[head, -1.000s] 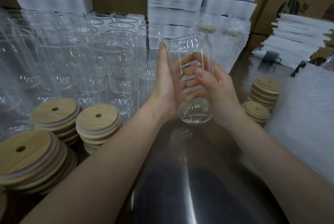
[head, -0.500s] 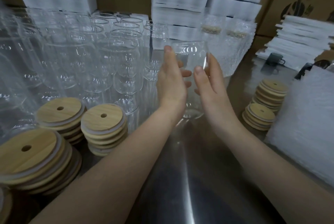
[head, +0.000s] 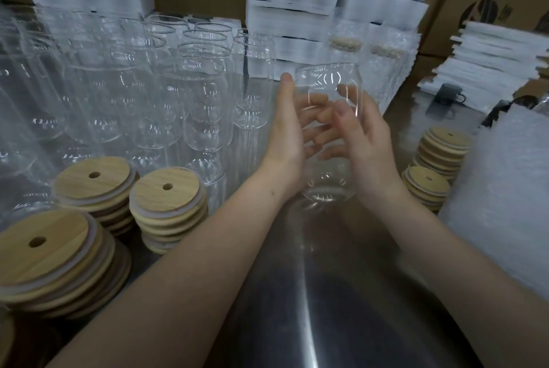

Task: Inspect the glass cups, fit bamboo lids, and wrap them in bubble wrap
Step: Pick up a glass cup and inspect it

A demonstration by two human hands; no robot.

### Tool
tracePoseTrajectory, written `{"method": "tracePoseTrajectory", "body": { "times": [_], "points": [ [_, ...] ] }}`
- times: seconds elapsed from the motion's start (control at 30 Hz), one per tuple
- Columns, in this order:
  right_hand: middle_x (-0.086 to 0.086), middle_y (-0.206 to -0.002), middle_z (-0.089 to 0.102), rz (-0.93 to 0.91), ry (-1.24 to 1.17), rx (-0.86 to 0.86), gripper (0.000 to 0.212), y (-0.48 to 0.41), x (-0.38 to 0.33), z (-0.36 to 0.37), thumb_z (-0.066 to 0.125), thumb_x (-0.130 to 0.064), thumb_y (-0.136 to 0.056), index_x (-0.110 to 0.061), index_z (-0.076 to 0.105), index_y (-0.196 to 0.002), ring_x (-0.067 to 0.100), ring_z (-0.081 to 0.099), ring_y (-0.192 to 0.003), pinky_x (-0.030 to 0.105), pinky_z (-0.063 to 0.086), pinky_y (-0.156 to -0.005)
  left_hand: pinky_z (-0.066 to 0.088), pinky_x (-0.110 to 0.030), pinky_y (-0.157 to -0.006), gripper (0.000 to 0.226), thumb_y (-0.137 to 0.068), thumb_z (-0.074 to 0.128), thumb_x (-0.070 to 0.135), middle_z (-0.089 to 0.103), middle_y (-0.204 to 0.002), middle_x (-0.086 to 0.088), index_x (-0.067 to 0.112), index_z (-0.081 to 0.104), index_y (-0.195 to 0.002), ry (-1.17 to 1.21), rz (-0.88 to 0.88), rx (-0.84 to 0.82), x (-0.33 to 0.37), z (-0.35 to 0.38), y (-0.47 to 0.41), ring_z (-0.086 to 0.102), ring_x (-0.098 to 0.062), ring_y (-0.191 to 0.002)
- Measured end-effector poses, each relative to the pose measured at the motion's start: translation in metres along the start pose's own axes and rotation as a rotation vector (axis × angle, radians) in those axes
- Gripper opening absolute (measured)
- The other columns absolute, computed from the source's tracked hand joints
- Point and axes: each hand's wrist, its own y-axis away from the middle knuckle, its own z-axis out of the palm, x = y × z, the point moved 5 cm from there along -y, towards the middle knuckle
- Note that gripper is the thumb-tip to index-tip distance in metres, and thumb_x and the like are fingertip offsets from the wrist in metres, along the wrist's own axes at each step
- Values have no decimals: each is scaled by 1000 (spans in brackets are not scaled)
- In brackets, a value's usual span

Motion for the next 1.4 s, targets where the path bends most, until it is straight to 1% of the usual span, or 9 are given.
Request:
{"method": "tracePoseTrajectory", "body": {
  "times": [0.07, 0.23, 0.4, 0.57, 0.7, 1.0, 1.1, 1.27, 1.4],
  "points": [
    [-1, -91, 68, 42, -114, -84, 44, -2, 1, 0, 67, -52, -84, -22, 55, -115, 17, 65, -68, 30, 53, -56, 50, -32, -63, 71, -92, 25, 74, 71, -82, -4, 17, 68, -91, 74, -57, -81, -3, -1, -2, 67, -16, -67],
    [13, -93, 64, 138, -200, -176, 90, -9, 3, 0, 70, -78, -59, -12, 56, -119, 23, 64, -71, 31, 55, -67, 48, -35, -66, 85, -87, 14, 82, 65, -63, 6, 17, 64, -109, 113, -130, -210, -7, 7, -3, 63, -10, -54],
    [4, -132, 49, 17, 298, -39, 74, -12, -1, -15, 36, -69, -83, -25, 37, -142, 12, 52, -118, 28, 43, -102, 54, -48, -87, 79, -93, 16, 74, 72, -112, -3, 15, 69, -100, -2, -148, -54, -3, -1, -3, 72, -29, -97],
    [8, -123, 54, -71, 410, 83, 59, 1, -10, -6, 40, -50, -91, -16, 44, -139, 18, 57, -108, 37, 50, -91, 52, -44, -79, 65, -101, 17, 59, 74, -76, -5, 13, 61, -88, -18, -34, 135, 3, -1, 3, 70, -30, -74],
    [1, -133, 48, 105, 107, 10, 94, 8, -7, 9, 57, -70, -77, -23, 22, -151, 1, 54, -111, 11, 48, -76, 56, -46, -84, 57, -105, 19, 47, 72, -85, -6, 16, 61, -86, -114, 185, 239, 13, 1, 10, 72, -25, -78],
    [-3, -97, 66, -42, 19, 191, 58, 6, -17, -8, 64, -57, -69, -27, 47, -116, 18, 67, -91, 33, 55, -77, 52, -46, -90, 48, -106, 22, 44, 72, -108, -15, 15, 55, -86, -68, 105, 39, 16, 20, 15, 69, -36, -98],
    [-6, -81, 70, -55, -118, 94, 59, 2, -18, -7, 63, -49, -71, -12, 49, -115, 8, 68, -72, 22, 52, -60, 51, -27, -60, 56, -104, 20, 49, 71, -91, -8, 14, 60, -85, -14, 46, -23, 16, 19, 13, 67, -20, -71],
    [-2, -80, 69, 42, -189, -55, 66, -4, -12, -3, 61, -49, -71, 1, 53, -114, 13, 66, -65, 26, 51, -53, 50, -33, -71, 70, -100, 22, 60, 68, -81, -1, 9, 70, -107, 28, -104, -138, 5, 15, 7, 63, -15, -71],
    [7, -79, 64, 133, -204, -162, 64, -6, -10, -2, 58, -57, -64, -8, 58, -106, 21, 59, -60, 34, 51, -53, 24, -30, -56, 66, -97, 23, 64, 52, -59, 3, 14, 64, -108, 126, -180, -240, 3, 18, 8, 41, -14, -55]
  ]
}}
